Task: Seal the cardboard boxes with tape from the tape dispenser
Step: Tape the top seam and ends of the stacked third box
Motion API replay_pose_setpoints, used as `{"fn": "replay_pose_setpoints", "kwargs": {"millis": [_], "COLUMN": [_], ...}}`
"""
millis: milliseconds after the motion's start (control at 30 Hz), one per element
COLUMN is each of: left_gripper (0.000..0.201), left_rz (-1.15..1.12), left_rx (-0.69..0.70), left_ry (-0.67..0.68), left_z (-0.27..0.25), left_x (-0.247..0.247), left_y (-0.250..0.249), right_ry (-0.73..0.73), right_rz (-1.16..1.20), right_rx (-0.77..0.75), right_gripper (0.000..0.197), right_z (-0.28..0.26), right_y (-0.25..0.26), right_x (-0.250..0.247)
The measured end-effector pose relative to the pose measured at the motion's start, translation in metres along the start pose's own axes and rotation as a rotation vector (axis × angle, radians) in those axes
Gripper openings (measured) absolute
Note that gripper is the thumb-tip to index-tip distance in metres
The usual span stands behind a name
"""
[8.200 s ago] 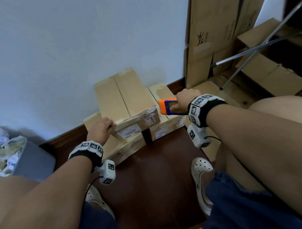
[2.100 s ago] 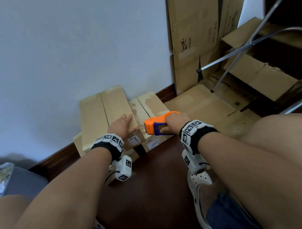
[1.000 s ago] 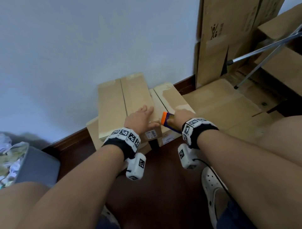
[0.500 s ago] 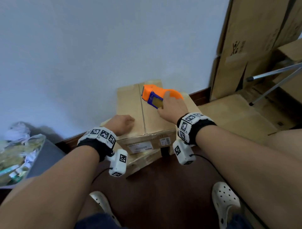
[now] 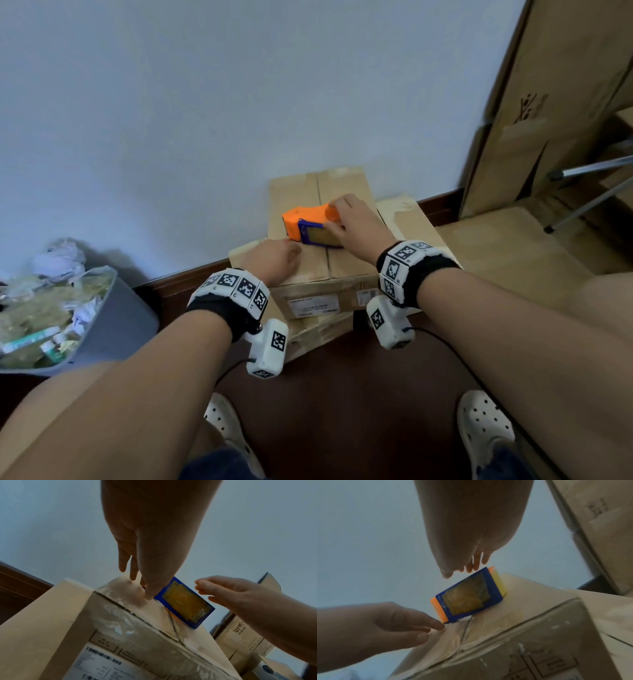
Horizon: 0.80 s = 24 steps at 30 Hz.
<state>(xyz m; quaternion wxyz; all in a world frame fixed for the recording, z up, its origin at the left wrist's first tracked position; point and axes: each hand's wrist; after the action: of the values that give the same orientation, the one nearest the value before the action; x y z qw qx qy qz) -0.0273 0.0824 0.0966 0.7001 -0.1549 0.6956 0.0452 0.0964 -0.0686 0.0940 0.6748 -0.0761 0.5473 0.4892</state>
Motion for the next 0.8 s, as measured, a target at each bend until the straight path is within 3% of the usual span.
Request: {"fn": "replay_pose_setpoints", "kwargs": {"millis": [67,133,233,333,433,800], "left_gripper": [0.028,0.02,0.013,0.018,0.026,0.025], "left_rz": [-0.062,-0.079,-0.085,-0.073,-0.066,-0.063], "left_rx": [0.033,0.128,0.324,0.498,0.579,0.572], "left_ry": [-0.089,-0.118,-0.101,-0.133,-0.134,-0.205], "left_z": [-0.001,0.0,-0.001,-0.004,-0.004,0.0], "left_x": [0.0,0.003,0.012,0.026,0.035,0.043], "left_y": [-0.003,-0.01,-0.027,-0.04,-0.044,-0.045], "right_ry": [-0.162,-0.214,-0.177,-0.082,0.008,0.143], "right_rz": [0.097,0.138,0.185,0.3,0.473,0.155], "right_rx": [0.056,0.18,0.455,0.655,0.808,0.62], "right_gripper": [0.024,0.018,0.019,0.024,0.025,0.03], "right_z": [-0.012,-0.029,-0.053,-0.077,-0.098,-0.095], "right_y": [-0.011,-0.027,-0.053,-0.067,-0.065,-0.051], "right_x": [-0.013,-0.024,-0.036,-0.045,-0.043,-0.035]}}
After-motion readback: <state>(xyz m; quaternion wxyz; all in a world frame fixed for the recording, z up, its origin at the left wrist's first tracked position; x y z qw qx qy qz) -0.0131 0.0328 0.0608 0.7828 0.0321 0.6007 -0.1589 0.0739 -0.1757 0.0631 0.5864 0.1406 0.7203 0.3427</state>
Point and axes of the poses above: each hand's wrist, its own z-axis towards the middle knuckle, its own x-axis out of the palm, y = z × x, and after that the axes turned 11 degrees about -y, right-handed
